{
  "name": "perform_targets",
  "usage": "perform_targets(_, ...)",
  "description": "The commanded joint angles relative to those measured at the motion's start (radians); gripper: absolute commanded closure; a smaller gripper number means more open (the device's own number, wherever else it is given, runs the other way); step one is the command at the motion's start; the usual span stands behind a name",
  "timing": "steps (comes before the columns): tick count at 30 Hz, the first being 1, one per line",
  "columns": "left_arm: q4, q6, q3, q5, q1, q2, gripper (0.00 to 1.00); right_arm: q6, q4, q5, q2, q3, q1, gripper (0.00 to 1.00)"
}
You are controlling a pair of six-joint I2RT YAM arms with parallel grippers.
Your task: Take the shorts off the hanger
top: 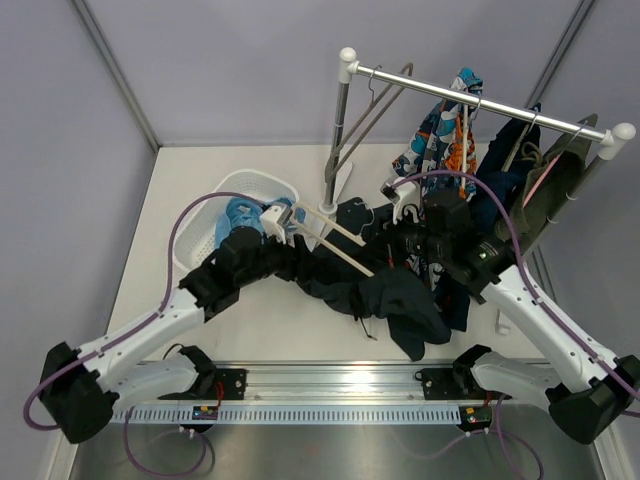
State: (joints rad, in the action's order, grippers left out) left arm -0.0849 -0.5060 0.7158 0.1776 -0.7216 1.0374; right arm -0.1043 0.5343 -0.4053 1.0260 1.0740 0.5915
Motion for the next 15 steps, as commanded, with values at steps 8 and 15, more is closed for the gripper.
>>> perform_targets(8,0.135,0.133,-0.055,0.032,-0.047,-0.324,0.04,-0.115,-0.238,-0.007,0.101,0.141,0.079,1.0)
perform_targets(15,0.155,0.211,0.048,-0.036,-0.234,-0.177,0.01,-0.201,-0.237,0.019,0.152,0.202,0.099,1.0)
